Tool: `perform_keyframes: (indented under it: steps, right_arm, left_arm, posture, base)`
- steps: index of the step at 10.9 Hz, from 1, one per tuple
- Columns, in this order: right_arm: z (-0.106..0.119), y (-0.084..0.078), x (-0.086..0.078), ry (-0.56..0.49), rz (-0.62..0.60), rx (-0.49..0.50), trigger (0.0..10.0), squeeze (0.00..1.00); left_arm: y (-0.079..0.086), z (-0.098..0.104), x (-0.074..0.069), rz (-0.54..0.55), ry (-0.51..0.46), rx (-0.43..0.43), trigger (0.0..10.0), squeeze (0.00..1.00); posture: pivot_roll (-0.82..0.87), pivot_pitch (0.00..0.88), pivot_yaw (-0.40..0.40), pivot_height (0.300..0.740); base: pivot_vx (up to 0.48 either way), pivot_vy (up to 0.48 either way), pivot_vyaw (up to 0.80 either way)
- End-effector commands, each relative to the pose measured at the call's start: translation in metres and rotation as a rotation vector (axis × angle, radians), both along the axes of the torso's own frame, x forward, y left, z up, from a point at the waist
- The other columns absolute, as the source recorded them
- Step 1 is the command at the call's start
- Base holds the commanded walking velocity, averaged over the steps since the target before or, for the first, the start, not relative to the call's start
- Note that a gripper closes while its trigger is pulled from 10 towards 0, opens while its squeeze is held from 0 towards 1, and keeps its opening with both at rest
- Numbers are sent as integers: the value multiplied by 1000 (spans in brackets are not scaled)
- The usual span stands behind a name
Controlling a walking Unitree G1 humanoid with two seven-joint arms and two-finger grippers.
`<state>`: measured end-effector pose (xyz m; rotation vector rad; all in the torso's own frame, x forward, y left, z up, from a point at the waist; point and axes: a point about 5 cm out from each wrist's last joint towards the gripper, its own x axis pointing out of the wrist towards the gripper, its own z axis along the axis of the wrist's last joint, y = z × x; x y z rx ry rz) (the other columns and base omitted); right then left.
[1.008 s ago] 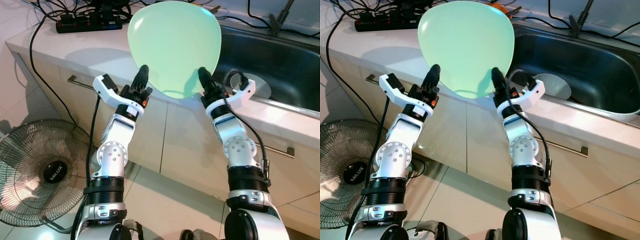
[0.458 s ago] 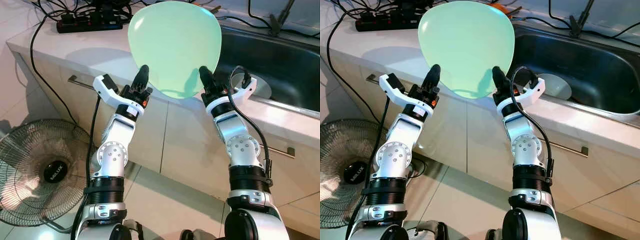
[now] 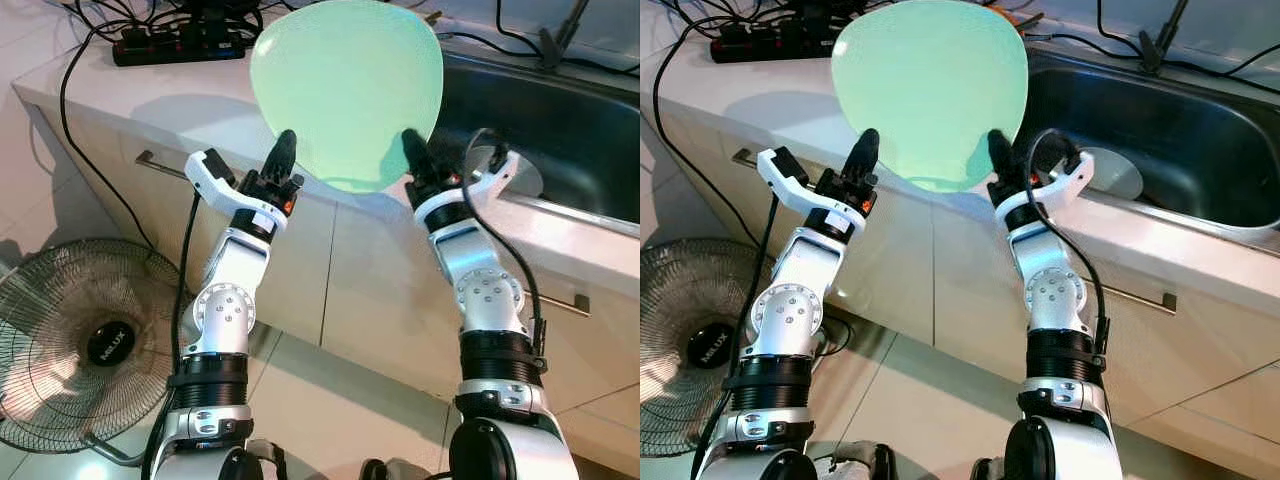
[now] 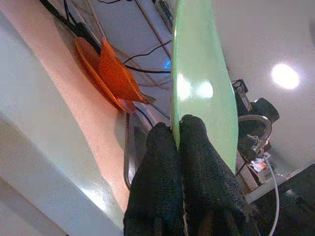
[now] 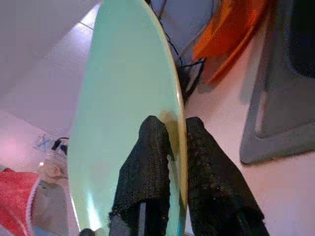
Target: Kitchen organization
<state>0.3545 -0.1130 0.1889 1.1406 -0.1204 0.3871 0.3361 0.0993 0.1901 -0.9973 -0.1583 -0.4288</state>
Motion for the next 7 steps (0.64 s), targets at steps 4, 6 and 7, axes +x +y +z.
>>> perform_keyframes:
  steps: [4, 6, 7]
  right_arm:
    - [7, 21, -3, -22, 71, 49, 0, 0]
    - [7, 21, -3, -23, 69, 52, 0, 0]
    - [5, 19, -2, -12, 52, 46, 0, 0]
  left_arm:
    - [-23, 5, -2, -64, -24, 88, 10000, 380]
    - [-23, 3, -1, -58, -19, 99, 10000, 1000]
    - [-23, 4, -1, -57, -23, 99, 10000, 1000]
  posture:
    - [112, 93, -3, 740]
    - [111, 93, -3, 740]
    - [112, 95, -3, 740]
  base:
    - [0, 0, 0]
    - [0, 0, 0]
    - [0, 0, 0]
